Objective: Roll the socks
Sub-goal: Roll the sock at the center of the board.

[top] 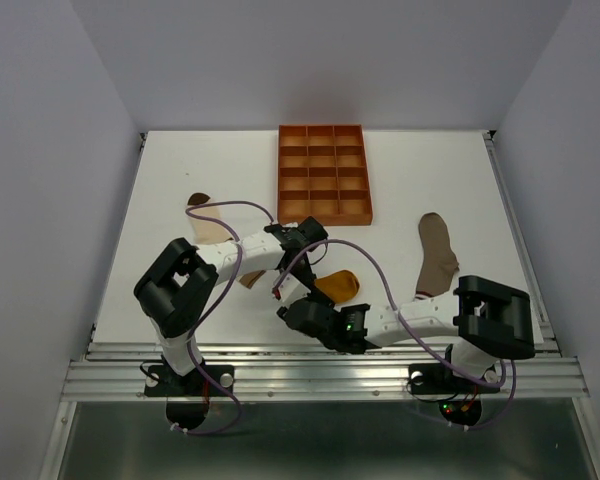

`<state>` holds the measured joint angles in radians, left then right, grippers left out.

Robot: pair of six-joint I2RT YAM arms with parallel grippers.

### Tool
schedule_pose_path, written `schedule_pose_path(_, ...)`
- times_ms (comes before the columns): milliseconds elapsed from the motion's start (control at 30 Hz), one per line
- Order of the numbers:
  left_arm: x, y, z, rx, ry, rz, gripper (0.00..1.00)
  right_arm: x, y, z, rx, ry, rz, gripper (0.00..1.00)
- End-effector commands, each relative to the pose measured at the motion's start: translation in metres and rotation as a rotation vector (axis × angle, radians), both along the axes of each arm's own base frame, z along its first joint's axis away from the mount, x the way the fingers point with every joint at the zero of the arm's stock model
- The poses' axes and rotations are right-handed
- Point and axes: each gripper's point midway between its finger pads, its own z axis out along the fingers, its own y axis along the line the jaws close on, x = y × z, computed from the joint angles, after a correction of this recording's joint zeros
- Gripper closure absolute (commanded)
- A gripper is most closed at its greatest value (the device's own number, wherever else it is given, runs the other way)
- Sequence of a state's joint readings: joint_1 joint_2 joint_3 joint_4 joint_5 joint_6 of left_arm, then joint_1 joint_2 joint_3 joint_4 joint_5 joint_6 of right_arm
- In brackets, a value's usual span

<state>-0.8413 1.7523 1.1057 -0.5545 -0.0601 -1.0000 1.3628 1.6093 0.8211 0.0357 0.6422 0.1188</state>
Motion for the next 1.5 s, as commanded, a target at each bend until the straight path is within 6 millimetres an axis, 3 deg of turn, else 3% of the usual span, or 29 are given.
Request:
schedule_pose_path(0, -0.055, 0.055, -0.030, 0.224, 0.207, -0.038, 0.73, 0.006, 0.007, 0.007, -0.005, -0.045, -0.024, 0.41)
schedule_pose_path(167, -0.057, 0.055, -0.032, 0.219, 0.214, -0.036, 0.73, 0.007, -0.001, -0.015, -0.082, -0.038, -0.040, 0.41)
schedule_pose_path(433, -0.057, 0.054, -0.029, 0.215, 0.213, -0.028, 0.71, 0.012, -0.005, -0.028, -0.140, -0.061, -0.067, 0.41)
schedule_pose_path(733, -0.060, 0.054, -0.025, 0.196, 0.217, -0.024, 0.69, 0.014, -0.028, -0.052, -0.282, -0.067, -0.124, 0.45)
schedule_pose_path(867, -0.059, 0.053, -0.025, 0.188, 0.218, -0.029, 0.69, 0.014, -0.038, -0.061, -0.325, -0.070, -0.141, 0.61)
schedule_pose_path(900, -0.059, 0.053, -0.024, 0.187, 0.217, -0.031, 0.69, 0.015, -0.041, -0.062, -0.337, -0.077, -0.147, 0.74)
schedule_pose_path(967, -0.059, 0.053, -0.022, 0.180, 0.211, -0.028, 0.66, 0.014, -0.041, -0.066, -0.346, -0.069, -0.152, 0.86)
schedule_pose_path(1167, -0.044, 0.056, -0.006, 0.128, 0.161, 0.003, 0.61, 0.004, -0.033, -0.073, -0.272, 0.007, -0.128, 0.96)
schedule_pose_path(1300, -0.026, 0.056, 0.007, 0.077, 0.113, 0.018, 0.59, -0.005, -0.024, -0.070, -0.149, 0.073, -0.083, 0.97)
schedule_pose_path(1333, -0.021, 0.055, 0.013, 0.061, 0.097, 0.020, 0.59, -0.002, -0.015, -0.060, -0.070, 0.084, -0.082, 0.97)
schedule_pose_path(1467, -0.002, 0.050, 0.031, -0.005, 0.039, 0.023, 0.58, -0.004, -0.011, -0.055, 0.011, 0.125, -0.050, 0.98)
